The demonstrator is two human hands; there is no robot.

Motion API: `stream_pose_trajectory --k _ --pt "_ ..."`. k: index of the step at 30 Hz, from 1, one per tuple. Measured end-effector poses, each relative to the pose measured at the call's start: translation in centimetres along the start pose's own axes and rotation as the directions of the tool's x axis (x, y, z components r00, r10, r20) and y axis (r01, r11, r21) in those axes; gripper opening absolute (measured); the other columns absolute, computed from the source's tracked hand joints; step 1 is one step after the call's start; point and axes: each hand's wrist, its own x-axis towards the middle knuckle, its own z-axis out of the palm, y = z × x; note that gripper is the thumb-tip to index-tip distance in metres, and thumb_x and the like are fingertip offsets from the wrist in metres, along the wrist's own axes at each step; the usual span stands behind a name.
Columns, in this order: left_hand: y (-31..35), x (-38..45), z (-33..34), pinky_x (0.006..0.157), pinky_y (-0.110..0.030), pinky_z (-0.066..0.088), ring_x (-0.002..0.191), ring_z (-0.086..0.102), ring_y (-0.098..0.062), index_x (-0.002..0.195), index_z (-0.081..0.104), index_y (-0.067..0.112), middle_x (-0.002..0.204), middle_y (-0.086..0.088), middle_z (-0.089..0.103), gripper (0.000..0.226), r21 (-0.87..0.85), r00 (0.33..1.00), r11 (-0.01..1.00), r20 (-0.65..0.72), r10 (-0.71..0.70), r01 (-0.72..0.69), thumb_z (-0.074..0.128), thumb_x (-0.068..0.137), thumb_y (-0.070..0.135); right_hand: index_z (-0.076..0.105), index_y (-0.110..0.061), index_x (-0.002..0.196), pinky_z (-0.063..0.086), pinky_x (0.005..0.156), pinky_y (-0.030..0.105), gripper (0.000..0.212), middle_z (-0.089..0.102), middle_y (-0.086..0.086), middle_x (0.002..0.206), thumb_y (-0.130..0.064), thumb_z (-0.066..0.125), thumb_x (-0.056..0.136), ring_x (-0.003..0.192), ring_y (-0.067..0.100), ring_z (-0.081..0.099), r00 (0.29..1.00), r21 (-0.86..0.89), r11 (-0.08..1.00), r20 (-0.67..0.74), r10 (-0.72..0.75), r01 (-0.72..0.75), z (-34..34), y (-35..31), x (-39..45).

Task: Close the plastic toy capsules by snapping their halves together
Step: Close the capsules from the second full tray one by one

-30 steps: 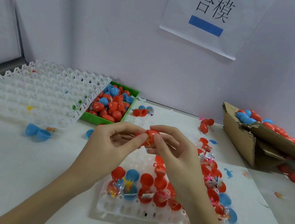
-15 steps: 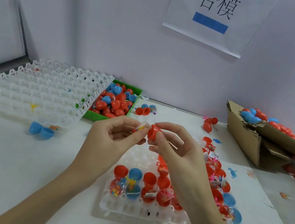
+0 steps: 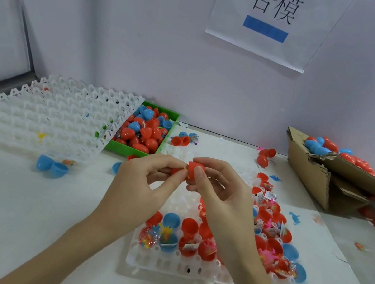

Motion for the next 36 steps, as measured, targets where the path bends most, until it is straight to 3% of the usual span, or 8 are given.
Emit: stream_pose_trajectory --k 4,8,14,19,23,27,32,36 --pt "-0.2 0.3 -0.3 0.080 -0.016 0.059 0.092 0.075 -0.006 0.104 0.080 0.026 0.091 0.016 0.079 0.015 -0.088 0.996 0.993 -0.024 -0.081 0.079 0.078 0.090 0.019 0.071 -0.022 0.110 0.059 0.078 0.021 0.013 0.075 -0.007 0.098 -0.022 0.069 0.097 0.092 0.015 0.075 1.000 -0.001 1.000 0.016 -0.003 0.003 0.3 0.3 -0.1" --pt "-0.2 0.5 -0.8 0.075 -0.011 0.056 0.088 0.076 -0.004 0.099 0.081 0.024 0.089 0.014 0.079 0.017 -0.157 0.992 0.980 -0.018 -0.123 0.119 0.084 0.084 0.020 0.069 -0.027 0.110 0.059 0.077 0.019 0.017 0.073 -0.014 0.101 -0.019 0.072 0.095 0.098 0.012 0.071 0.997 -0.110 0.992 0.038 -0.063 0.067 0.9 0.7 -0.1" --pt "0.3 0.3 -0.9 0.080 -0.016 0.059 0.091 0.076 -0.004 0.103 0.082 0.022 0.095 0.016 0.080 0.025 -0.092 0.999 0.995 -0.019 -0.035 0.033 0.079 0.081 0.033 0.070 -0.029 0.110 0.058 0.075 0.017 0.015 0.073 -0.017 0.100 -0.025 0.069 0.095 0.096 0.010 0.072 0.996 -0.058 0.995 -0.027 -0.087 0.085 1.0 0.8 -0.4" --pt "0.2 0.1 -0.7 0.086 -0.016 0.058 0.102 0.074 -0.003 0.117 0.079 0.019 0.107 0.015 0.079 0.025 0.005 0.997 0.997 0.019 0.078 -0.078 0.072 0.094 0.012 0.071 -0.030 0.108 0.058 0.074 0.016 0.016 0.075 -0.016 0.098 -0.032 0.069 0.092 0.096 0.009 0.073 0.996 -0.026 0.997 -0.050 -0.076 0.075 0.8 0.4 -0.4" --pt "0.2 0.2 -0.6 0.078 -0.012 0.057 0.094 0.076 -0.001 0.108 0.082 0.023 0.096 0.015 0.081 0.028 -0.223 0.991 0.966 -0.018 -0.136 0.129 0.080 0.080 0.026 0.071 -0.030 0.109 0.058 0.075 0.017 0.015 0.074 -0.017 0.101 -0.025 0.071 0.094 0.099 0.008 0.072 0.996 -0.030 0.997 -0.034 -0.076 0.075 0.9 0.5 -0.3" --pt "0.0 0.6 -1.2 0.079 -0.018 0.060 0.092 0.079 -0.015 0.100 0.084 0.016 0.095 0.000 0.082 0.029 -0.437 0.957 0.858 0.030 -0.287 0.271 0.084 0.072 0.021 0.070 -0.030 0.112 0.059 0.078 0.019 0.018 0.073 -0.017 0.105 -0.023 0.072 0.096 0.104 0.009 0.070 0.996 -0.072 0.994 -0.013 -0.083 0.082 1.0 0.6 -0.2" --pt "0.4 0.6 -1.2 0.073 -0.017 0.059 0.082 0.080 -0.018 0.093 0.082 0.016 0.087 -0.001 0.081 0.032 -0.369 0.973 0.904 0.011 -0.228 0.216 0.085 0.067 0.034 0.072 -0.029 0.109 0.058 0.076 0.016 0.015 0.074 -0.017 0.101 -0.025 0.071 0.094 0.099 0.008 0.072 0.998 -0.048 0.997 -0.022 -0.064 0.062 0.9 0.6 -0.3" --pt "0.5 0.6 -1.3 0.075 -0.012 0.057 0.086 0.077 -0.006 0.094 0.083 0.022 0.089 0.012 0.081 0.021 -0.192 0.993 0.975 0.022 -0.112 0.114 0.083 0.075 0.031 0.073 -0.030 0.108 0.057 0.074 0.013 0.014 0.075 -0.017 0.099 -0.026 0.068 0.096 0.094 0.009 0.074 0.999 0.001 0.999 -0.029 -0.032 0.032 0.7 0.5 -0.3"
